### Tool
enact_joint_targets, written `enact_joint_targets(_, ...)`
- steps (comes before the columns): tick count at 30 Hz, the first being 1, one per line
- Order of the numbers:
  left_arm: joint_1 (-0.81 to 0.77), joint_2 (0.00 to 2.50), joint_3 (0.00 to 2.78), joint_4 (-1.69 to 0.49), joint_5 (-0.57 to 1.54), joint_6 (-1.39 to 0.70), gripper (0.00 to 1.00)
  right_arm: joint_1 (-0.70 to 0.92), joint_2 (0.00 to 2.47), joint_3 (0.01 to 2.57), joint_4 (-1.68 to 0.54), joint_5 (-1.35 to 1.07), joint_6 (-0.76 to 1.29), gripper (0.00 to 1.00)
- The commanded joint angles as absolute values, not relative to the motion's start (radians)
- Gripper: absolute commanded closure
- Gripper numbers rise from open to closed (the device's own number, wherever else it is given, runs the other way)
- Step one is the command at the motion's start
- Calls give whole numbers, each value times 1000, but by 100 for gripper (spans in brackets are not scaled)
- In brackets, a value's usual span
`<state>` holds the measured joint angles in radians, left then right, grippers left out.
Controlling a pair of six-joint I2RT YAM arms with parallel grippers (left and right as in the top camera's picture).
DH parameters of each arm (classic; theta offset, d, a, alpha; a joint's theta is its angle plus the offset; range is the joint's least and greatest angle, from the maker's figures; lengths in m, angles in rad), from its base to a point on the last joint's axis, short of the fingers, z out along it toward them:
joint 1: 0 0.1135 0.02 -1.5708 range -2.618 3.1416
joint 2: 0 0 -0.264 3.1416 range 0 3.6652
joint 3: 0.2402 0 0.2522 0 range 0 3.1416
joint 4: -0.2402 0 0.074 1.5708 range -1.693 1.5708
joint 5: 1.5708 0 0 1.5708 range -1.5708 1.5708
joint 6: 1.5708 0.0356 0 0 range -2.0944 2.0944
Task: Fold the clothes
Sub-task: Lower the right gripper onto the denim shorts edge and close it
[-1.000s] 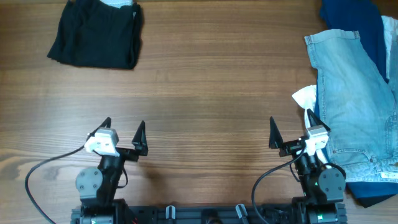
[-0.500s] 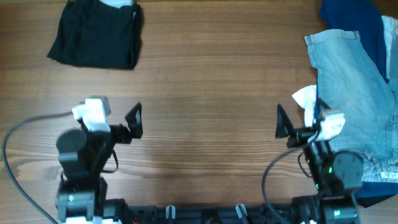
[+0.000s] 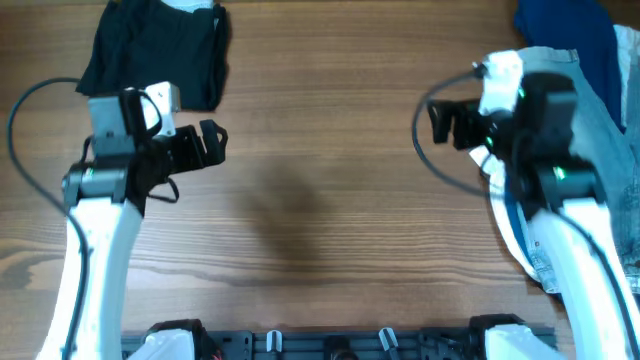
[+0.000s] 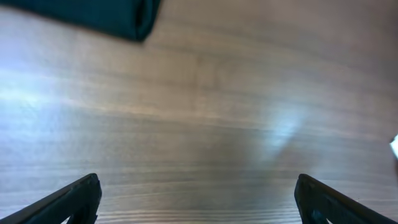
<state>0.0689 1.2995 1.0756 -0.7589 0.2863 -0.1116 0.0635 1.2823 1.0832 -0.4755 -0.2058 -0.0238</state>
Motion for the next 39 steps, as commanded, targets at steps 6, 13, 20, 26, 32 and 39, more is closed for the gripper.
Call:
enact_joint_targets(6, 76, 1467, 1090, -751, 303, -121, 0, 54, 1569, 1103, -388, -121, 14, 0)
enact_joint_targets(13, 76, 1486, 1090, -707, 381, -121, 0, -31, 1850, 1102, -204, 303, 222, 7)
enact_joint_targets(20, 74, 1486, 1090, -707, 385, -121, 0, -124, 2011, 1102, -64, 292, 238, 11)
enact_joint_targets(26, 74, 1486, 1090, -707, 385, -121, 0, -190, 2030, 1102, 26, 292, 200, 11)
enact_joint_targets(32, 74, 1486, 1090, -693, 386, -121, 0, -187, 1991, 1103, 49, 207, 78, 24)
enact_joint_targets(39, 74, 1486, 1090, -684, 385, -121, 0, -184, 1818, 1103, -34, 163, 62, 26)
